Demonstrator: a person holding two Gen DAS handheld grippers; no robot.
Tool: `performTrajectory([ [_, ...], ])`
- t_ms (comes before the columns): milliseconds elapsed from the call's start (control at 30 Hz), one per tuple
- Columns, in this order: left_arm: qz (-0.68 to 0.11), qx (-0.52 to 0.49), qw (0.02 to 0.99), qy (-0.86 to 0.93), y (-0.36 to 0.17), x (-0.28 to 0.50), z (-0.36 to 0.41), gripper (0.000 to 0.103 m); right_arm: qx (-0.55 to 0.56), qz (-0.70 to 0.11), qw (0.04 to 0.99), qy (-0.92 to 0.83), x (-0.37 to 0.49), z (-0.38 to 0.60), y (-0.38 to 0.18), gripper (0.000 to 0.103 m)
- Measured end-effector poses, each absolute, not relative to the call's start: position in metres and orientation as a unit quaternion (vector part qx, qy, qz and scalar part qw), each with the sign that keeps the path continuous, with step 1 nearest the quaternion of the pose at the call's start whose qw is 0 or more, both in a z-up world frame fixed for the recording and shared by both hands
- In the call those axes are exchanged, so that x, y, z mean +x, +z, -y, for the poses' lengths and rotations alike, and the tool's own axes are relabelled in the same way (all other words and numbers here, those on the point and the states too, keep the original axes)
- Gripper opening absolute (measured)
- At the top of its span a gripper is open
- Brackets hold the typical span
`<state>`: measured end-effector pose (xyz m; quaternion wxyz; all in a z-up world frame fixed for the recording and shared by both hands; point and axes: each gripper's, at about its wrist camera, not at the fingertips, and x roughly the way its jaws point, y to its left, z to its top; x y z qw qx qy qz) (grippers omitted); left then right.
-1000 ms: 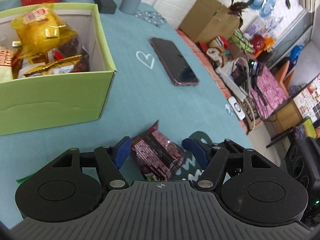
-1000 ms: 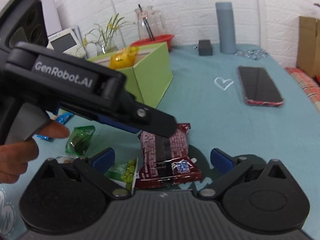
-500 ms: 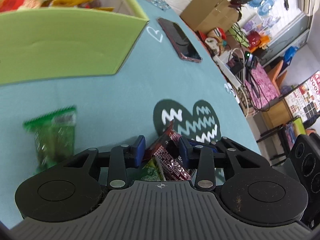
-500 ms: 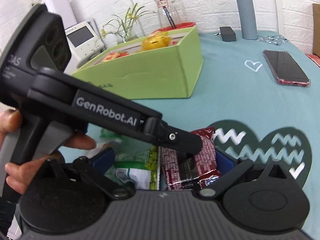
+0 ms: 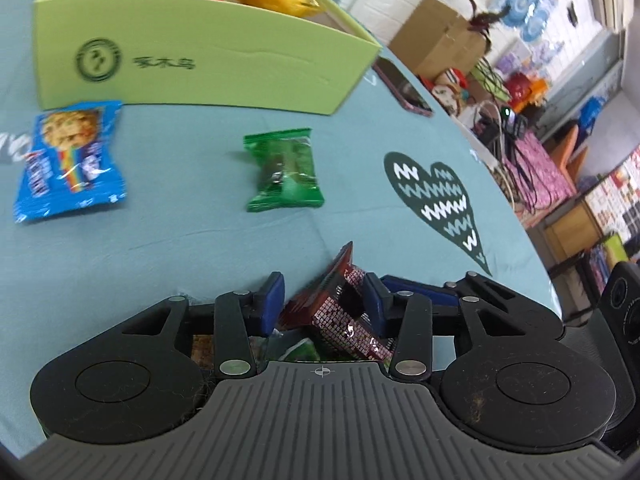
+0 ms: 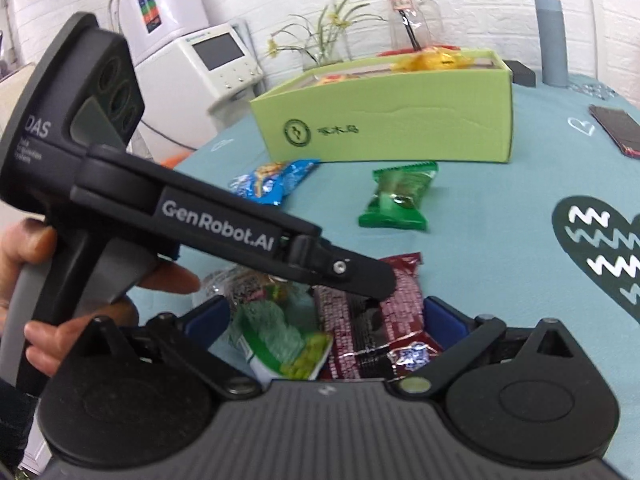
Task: Organize snacks
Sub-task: 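Grasp the dark red chocolate bar packet with both grippers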
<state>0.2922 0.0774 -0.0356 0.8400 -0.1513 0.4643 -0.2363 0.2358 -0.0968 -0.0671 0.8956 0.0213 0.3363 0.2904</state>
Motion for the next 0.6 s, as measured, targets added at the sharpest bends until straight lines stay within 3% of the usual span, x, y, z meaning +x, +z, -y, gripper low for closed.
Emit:
performTrajectory([
  [267, -0.466, -0.163, 0.847, -0.196, -0.029, 0.279, -0.066, 0.031, 0.030, -0.318, 0.910, 0.263, 0.225, 0.123, -0.060, 0.100],
  [433, -0.471, -0.164, 0.844, -0.198, -0.034, 0.286, -0.053, 0.019, 0.012, -0.332, 0.910, 0.247, 0.237, 0.125, -0.072, 0.100],
  [600, -0.482, -0.143, 0.829, -0.245, -0.037, 0.318, -0.005, 0.018, 0.031, -0.339, 0.915, 0.216, 0.242, 0.155, -0.075, 0.100],
])
